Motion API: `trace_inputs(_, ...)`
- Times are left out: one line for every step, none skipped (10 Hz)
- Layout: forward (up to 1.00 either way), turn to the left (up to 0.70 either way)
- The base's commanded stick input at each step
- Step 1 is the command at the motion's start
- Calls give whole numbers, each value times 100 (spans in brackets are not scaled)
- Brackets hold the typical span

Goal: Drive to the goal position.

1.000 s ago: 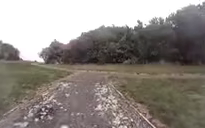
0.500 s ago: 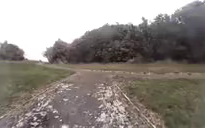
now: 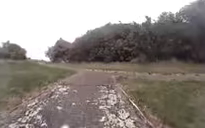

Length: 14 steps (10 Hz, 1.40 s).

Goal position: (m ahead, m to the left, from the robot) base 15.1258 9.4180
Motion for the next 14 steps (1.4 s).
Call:
trace_inputs(70, 9)
trace_inputs(70, 23)
trace_inputs(70, 32)
trace_inputs(70, 13)
trace_inputs(70, 3)
trace_inputs(70, 0)
trace_inputs(70, 2)
trace_inputs(70, 10)
trace_inputs(70, 29)
trace_inputs(70, 16)
trace_inputs(70, 0)
trace_inputs(70, 0)
trace_inputs(70, 0)
trace_inputs(70, 4)
